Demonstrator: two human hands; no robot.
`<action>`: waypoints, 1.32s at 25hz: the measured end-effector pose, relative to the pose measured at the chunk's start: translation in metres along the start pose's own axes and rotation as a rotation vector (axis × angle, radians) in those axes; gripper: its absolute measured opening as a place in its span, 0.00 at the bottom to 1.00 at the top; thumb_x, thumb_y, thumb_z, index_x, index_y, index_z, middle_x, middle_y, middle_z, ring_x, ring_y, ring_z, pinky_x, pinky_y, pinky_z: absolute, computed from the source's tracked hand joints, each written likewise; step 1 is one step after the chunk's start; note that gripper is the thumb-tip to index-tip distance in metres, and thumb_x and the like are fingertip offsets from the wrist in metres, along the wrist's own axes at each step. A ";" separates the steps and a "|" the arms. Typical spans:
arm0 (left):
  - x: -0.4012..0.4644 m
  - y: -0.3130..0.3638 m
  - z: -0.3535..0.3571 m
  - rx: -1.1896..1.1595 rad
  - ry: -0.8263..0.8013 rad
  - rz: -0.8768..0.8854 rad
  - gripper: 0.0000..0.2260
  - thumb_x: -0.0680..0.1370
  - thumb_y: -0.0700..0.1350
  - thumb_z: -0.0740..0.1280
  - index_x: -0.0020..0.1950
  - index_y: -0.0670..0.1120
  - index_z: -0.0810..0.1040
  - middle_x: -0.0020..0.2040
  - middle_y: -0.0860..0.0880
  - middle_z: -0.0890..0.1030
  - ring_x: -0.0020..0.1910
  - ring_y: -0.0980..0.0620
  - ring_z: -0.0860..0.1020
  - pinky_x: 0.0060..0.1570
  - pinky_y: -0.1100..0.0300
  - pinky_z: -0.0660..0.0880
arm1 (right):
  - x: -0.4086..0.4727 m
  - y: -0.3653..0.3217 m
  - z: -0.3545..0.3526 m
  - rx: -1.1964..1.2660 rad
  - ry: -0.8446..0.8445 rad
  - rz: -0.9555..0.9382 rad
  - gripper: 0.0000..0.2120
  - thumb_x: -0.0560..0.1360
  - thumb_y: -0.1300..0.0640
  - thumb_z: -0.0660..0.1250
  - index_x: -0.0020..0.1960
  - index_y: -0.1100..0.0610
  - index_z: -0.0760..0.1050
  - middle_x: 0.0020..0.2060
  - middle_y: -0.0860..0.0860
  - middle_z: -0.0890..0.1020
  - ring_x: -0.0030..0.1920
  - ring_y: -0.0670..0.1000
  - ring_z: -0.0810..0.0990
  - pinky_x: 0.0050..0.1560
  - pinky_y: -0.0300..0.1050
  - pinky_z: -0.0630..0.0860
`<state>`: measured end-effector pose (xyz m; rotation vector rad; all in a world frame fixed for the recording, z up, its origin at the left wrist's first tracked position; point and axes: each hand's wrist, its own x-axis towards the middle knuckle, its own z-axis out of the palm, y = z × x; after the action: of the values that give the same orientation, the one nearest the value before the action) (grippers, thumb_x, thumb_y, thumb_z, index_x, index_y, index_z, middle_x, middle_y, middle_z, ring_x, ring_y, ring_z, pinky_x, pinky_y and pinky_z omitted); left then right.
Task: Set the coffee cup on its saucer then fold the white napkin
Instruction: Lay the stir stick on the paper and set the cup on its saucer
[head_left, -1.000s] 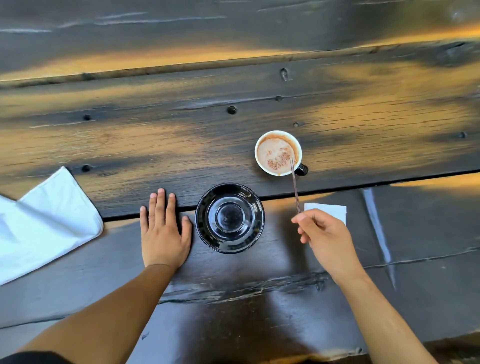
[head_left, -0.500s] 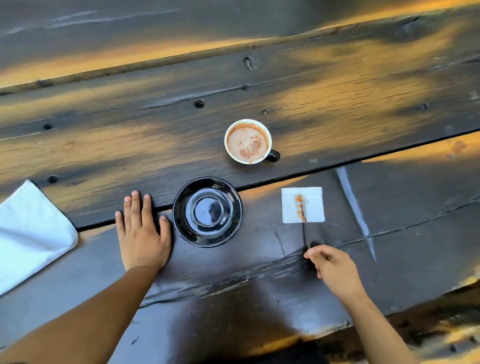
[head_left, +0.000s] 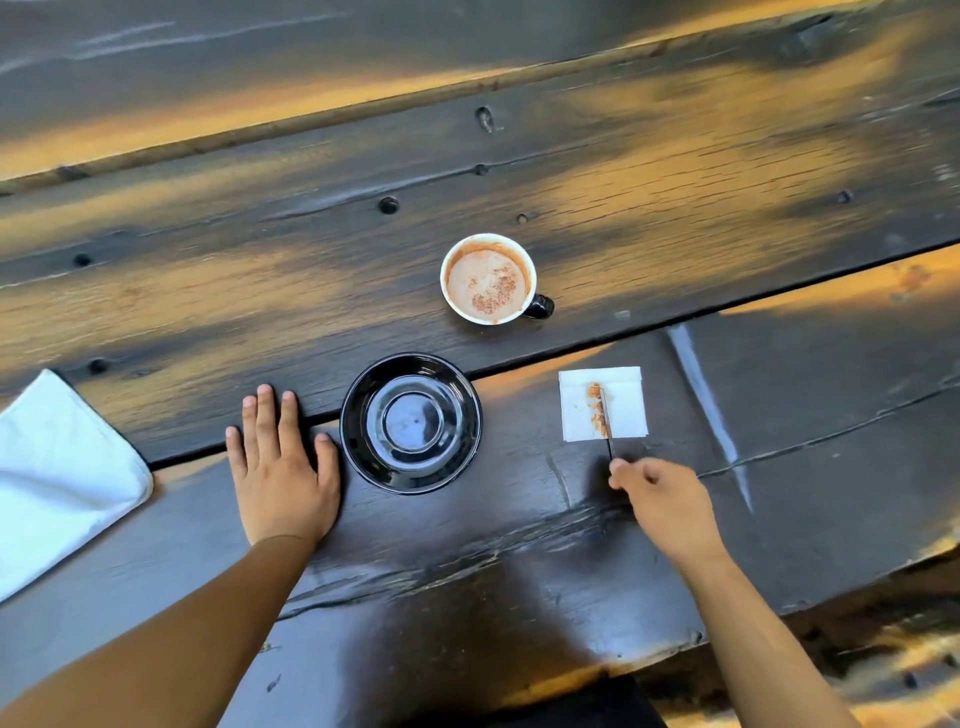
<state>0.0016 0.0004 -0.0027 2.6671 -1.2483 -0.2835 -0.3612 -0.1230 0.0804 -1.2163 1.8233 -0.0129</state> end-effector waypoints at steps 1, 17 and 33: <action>0.000 0.000 0.000 0.000 -0.002 0.000 0.29 0.80 0.53 0.53 0.80 0.43 0.61 0.82 0.43 0.57 0.82 0.45 0.51 0.80 0.44 0.46 | 0.007 -0.015 0.002 0.030 0.008 -0.027 0.16 0.78 0.50 0.66 0.36 0.58 0.80 0.29 0.50 0.75 0.32 0.50 0.70 0.36 0.46 0.66; 0.001 0.001 -0.001 0.059 -0.017 0.016 0.30 0.80 0.54 0.52 0.80 0.42 0.61 0.82 0.42 0.57 0.82 0.44 0.52 0.79 0.40 0.50 | 0.117 -0.168 -0.014 -0.082 -0.503 -0.337 0.15 0.85 0.48 0.53 0.51 0.55 0.74 0.37 0.51 0.72 0.34 0.49 0.68 0.37 0.39 0.68; 0.000 0.001 -0.001 0.073 -0.017 0.021 0.30 0.80 0.54 0.53 0.80 0.42 0.60 0.82 0.42 0.57 0.82 0.44 0.52 0.79 0.41 0.50 | 0.120 -0.159 -0.003 0.057 -0.610 -0.334 0.16 0.85 0.55 0.55 0.42 0.55 0.73 0.36 0.48 0.72 0.36 0.45 0.69 0.34 0.30 0.71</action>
<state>0.0012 0.0001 -0.0012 2.7169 -1.3152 -0.2633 -0.2596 -0.2940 0.0750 -1.2957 1.0794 0.1065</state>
